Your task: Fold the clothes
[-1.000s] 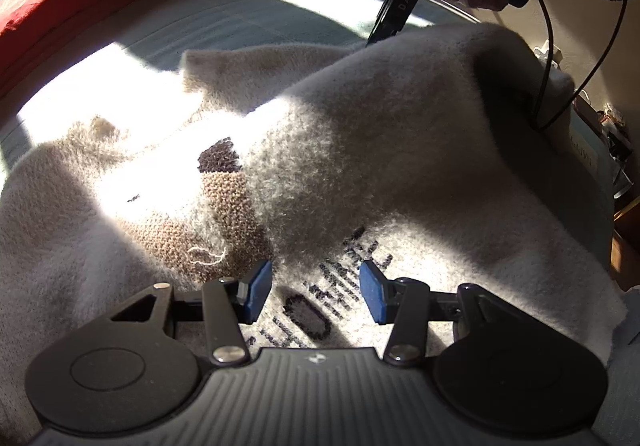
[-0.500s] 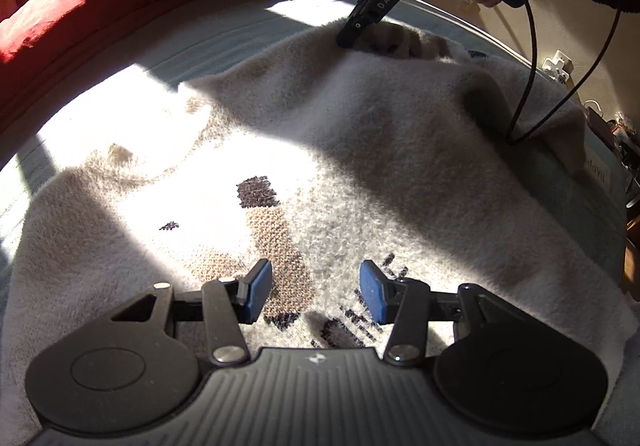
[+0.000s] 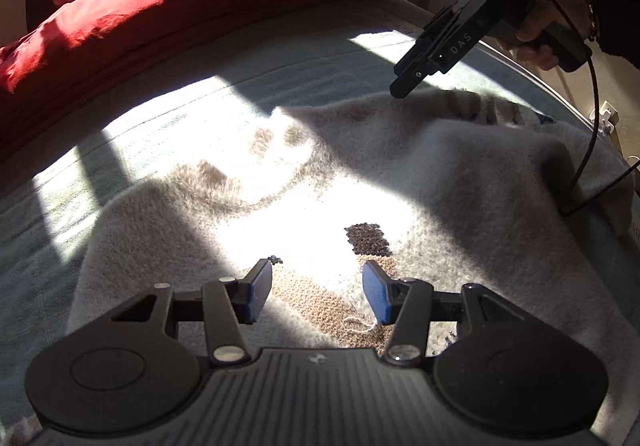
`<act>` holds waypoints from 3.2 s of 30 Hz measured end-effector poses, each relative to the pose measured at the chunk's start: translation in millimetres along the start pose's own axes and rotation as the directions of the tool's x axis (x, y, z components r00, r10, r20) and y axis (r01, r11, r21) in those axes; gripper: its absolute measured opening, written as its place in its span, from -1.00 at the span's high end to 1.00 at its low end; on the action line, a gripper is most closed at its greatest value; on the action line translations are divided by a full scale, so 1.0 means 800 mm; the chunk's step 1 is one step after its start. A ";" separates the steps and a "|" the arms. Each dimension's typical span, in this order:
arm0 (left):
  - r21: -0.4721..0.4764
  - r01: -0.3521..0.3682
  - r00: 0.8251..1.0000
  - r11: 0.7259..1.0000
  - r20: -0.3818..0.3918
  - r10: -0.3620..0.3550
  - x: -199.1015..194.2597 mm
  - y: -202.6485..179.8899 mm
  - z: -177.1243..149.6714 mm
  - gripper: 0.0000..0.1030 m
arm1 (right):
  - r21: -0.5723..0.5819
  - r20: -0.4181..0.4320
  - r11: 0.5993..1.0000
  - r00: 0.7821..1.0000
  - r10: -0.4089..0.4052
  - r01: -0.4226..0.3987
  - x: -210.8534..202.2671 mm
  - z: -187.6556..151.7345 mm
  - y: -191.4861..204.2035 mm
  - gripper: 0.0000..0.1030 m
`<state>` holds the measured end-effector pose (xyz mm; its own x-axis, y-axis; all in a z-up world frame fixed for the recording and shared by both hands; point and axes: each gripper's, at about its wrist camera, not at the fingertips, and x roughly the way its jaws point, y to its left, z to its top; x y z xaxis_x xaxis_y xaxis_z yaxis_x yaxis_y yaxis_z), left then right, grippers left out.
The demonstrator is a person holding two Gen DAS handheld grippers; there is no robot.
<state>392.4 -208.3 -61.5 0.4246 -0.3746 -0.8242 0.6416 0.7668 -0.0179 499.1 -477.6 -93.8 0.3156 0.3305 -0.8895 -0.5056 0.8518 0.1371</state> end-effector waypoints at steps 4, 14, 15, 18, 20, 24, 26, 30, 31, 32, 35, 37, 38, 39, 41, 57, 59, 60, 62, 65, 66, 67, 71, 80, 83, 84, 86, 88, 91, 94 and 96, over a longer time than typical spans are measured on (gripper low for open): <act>0.088 -0.021 0.999 0.996 0.039 0.018 0.003 0.064 0.037 0.01 | -0.041 -0.026 0.997 0.998 0.058 -0.059 0.039 0.027 0.007 -0.11; 0.197 0.151 0.970 0.969 -0.221 -0.106 0.124 0.170 0.080 -0.06 | -0.013 -0.095 0.982 0.978 0.187 -0.189 0.090 0.045 -0.005 -0.14; 0.162 0.194 0.949 0.967 -0.279 -0.144 0.138 0.176 0.077 -0.06 | -0.006 -0.099 0.978 0.974 0.206 -0.207 0.090 0.045 -0.007 -0.14; 0.134 0.246 0.926 0.960 -0.326 -0.192 0.154 0.181 0.070 -0.04 | -0.003 -0.118 0.971 0.964 0.237 -0.239 0.089 0.044 -0.008 -0.12; 0.135 0.243 0.931 0.961 -0.311 -0.191 0.149 0.179 0.069 0.39 | -0.007 -0.141 0.969 0.959 0.245 -0.249 0.089 0.044 -0.006 0.05; 0.171 0.168 0.958 0.971 -0.259 -0.121 0.125 0.172 0.072 0.79 | -0.030 -0.154 0.985 0.974 0.166 -0.172 0.075 0.049 0.007 0.67; 0.168 0.127 0.971 0.978 -0.222 -0.088 0.109 0.169 0.075 0.80 | -0.062 -0.121 0.991 0.987 0.110 -0.118 0.059 0.051 0.017 0.70; 0.178 0.036 0.984 0.983 -0.179 -0.004 0.104 0.160 0.074 0.79 | -0.097 -0.057 0.995 0.998 -0.006 0.001 0.052 0.056 0.030 0.70; 0.173 0.024 0.982 0.985 -0.189 0.009 0.108 0.158 0.072 0.79 | -0.078 -0.064 0.997 0.998 -0.009 0.004 0.059 0.056 0.028 0.69; 0.160 0.011 0.979 0.987 -0.202 0.022 0.112 0.156 0.070 0.76 | -0.050 -0.069 0.999 0.998 -0.009 0.006 0.066 0.055 0.025 0.67; 0.105 -0.041 0.985 0.994 -0.162 0.058 0.097 0.157 0.074 0.64 | 0.020 -0.037 0.999 0.999 -0.034 0.034 0.058 0.049 0.024 0.52; 0.050 -0.069 0.991 0.996 -0.111 0.074 0.072 0.154 0.076 0.61 | 0.056 0.006 0.997 0.998 -0.058 0.058 0.034 0.043 0.028 0.42; 0.017 -0.069 0.994 0.997 -0.087 0.070 0.059 0.150 0.077 0.48 | 0.079 0.039 0.995 0.997 -0.065 0.062 0.014 0.037 0.032 0.27; -0.016 -0.050 0.997 0.999 -0.065 0.049 0.045 0.144 0.076 0.41 | 0.104 0.068 0.993 0.996 -0.065 0.058 -0.004 0.030 0.037 0.02; -0.080 0.011 0.999 0.997 -0.034 -0.014 0.026 0.124 0.069 0.07 | 0.178 0.105 0.984 0.994 0.002 -0.021 -0.027 0.010 0.051 -0.13; -0.153 -0.122 0.984 0.981 -0.149 0.099 0.004 -0.014 -0.114 -0.15 | 0.295 0.116 0.949 0.982 -0.148 0.109 -0.007 -0.178 0.166 -0.66; -0.148 -0.139 0.976 0.979 -0.189 0.110 -0.010 -0.021 -0.133 -0.18 | 0.336 0.086 0.936 0.986 -0.141 0.104 -0.013 -0.204 0.175 -0.83; -0.151 -0.146 0.972 0.978 -0.205 0.114 -0.015 -0.023 -0.141 -0.18 | 0.342 0.073 0.934 0.987 -0.140 0.107 -0.014 -0.217 0.182 -0.94; -0.169 -0.157 0.967 0.973 -0.228 0.116 -0.022 -0.027 -0.151 -0.21 | 0.318 0.070 0.938 0.983 -0.168 0.138 -0.014 -0.232 0.199 -1.00; -0.174 -0.172 0.964 0.970 -0.232 0.129 -0.024 -0.032 -0.144 -0.16 | 0.301 0.071 0.937 0.976 -0.205 0.175 -0.010 -0.246 0.216 -1.00; -0.172 -0.169 0.966 0.970 -0.223 0.129 -0.025 -0.034 -0.138 -0.15 | 0.322 0.071 0.930 0.975 -0.208 0.175 -0.007 -0.246 0.214 -1.00; -0.163 -0.155 0.973 0.974 -0.197 0.122 -0.025 -0.037 -0.130 -0.14 | 0.343 0.071 0.923 0.975 -0.211 0.175 -0.004 -0.246 0.211 -1.00; -0.081 -0.100 0.993 0.992 -0.077 0.094 -0.020 -0.054 -0.088 -0.17 | 0.366 0.055 0.914 0.977 -0.208 0.174 -0.002 -0.242 0.208 -1.00; -0.109 -0.081 0.986 0.991 -0.151 0.065 0.008 -0.064 -0.115 -0.23 | 0.393 0.104 0.910 0.976 -0.189 0.134 -0.025 -0.257 0.230 -1.00; -0.098 -0.080 0.984 0.992 -0.165 0.063 0.002 -0.067 -0.114 -0.24 | 0.490 0.127 0.866 0.976 -0.179 0.095 -0.038 -0.276 0.223 -1.00; -0.094 -0.081 0.983 0.992 -0.172 0.064 0.002 -0.069 -0.111 -0.23 | 0.527 0.143 0.847 0.976 -0.165 0.066 -0.047 -0.281 0.218 -1.00; -0.081 -0.082 0.982 0.993 -0.177 0.066 0.000 -0.073 -0.104 -0.16 | 0.585 0.167 0.810 0.974 -0.155 0.028 -0.063 -0.291 0.207 -1.00; -0.055 -0.066 0.987 0.996 -0.149 0.058 -0.003 -0.082 -0.092 -0.16 | 0.622 0.188 0.782 0.964 -0.188 0.031 -0.079 -0.300 0.199 -1.00; -0.012 -0.030 0.992 0.999 -0.122 0.029 0.000 -0.103 -0.076 -0.18 | 0.657 0.178 0.749 0.947 -0.267 0.088 -0.094 -0.311 0.183 -1.00; 0.007 0.004 0.993 1.000 -0.118 -0.003 0.007 -0.118 -0.066 -0.18 | 0.675 0.139 0.721 0.932 -0.334 0.158 -0.097 -0.324 0.164 -1.00; 0.022 0.013 0.993 1.000 -0.120 -0.010 0.012 -0.127 -0.063 -0.18 | 0.685 0.110 0.698 0.917 -0.383 0.210 -0.098 -0.335 0.148 -1.00</act>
<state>298.9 -263.4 -96.2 0.3386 -0.3172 -0.8859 0.6609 0.7503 -0.0160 199.9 -511.7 -124.7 0.5715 0.0215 -0.8204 0.2628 0.9422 0.2077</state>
